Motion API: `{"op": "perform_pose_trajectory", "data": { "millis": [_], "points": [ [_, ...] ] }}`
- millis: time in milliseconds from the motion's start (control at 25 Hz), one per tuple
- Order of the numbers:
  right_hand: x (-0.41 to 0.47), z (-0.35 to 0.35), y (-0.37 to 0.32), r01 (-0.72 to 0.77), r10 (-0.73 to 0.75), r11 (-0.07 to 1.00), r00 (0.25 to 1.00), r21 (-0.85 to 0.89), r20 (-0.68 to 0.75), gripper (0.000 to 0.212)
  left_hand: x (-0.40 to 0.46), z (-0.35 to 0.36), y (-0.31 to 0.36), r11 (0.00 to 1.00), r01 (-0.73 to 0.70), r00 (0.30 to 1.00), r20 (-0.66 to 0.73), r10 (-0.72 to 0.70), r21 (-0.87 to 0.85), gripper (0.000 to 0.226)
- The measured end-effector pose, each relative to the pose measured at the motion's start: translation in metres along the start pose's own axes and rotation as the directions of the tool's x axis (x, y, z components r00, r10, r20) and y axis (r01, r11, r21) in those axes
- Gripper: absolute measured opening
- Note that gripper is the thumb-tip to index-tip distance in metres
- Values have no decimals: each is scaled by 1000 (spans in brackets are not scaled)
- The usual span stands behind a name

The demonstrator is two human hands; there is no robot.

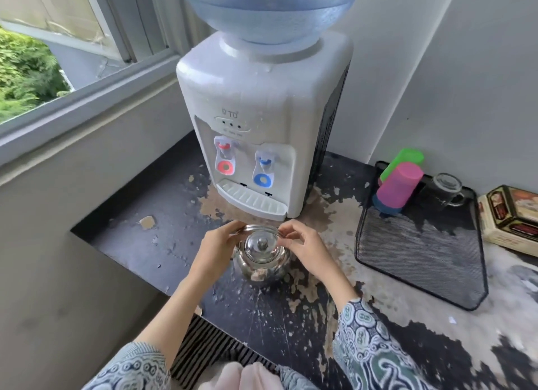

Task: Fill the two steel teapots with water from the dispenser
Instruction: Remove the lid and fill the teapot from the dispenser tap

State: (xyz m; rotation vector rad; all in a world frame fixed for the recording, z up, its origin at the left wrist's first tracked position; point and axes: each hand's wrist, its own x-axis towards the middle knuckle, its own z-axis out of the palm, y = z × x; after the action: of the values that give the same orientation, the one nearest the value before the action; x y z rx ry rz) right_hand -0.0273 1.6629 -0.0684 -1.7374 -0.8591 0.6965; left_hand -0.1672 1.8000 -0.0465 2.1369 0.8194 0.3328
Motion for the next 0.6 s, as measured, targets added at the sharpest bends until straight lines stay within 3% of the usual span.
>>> {"op": "perform_pose_trajectory", "data": {
  "millis": [280,440,600],
  "points": [
    [9,15,17,13,-27,998,976,-65,-215,9,24,9,-27,999,-34,999,23,34,12,31],
    [15,25,28,-153,123,985,949,-80,-292,23,43,22,-44,995,93,989,111,-96,36,29],
    [17,25,24,-228,195,970,935,-82,-295,26,52,26,-48,985,170,976,131,-172,23,28]
  ]
}}
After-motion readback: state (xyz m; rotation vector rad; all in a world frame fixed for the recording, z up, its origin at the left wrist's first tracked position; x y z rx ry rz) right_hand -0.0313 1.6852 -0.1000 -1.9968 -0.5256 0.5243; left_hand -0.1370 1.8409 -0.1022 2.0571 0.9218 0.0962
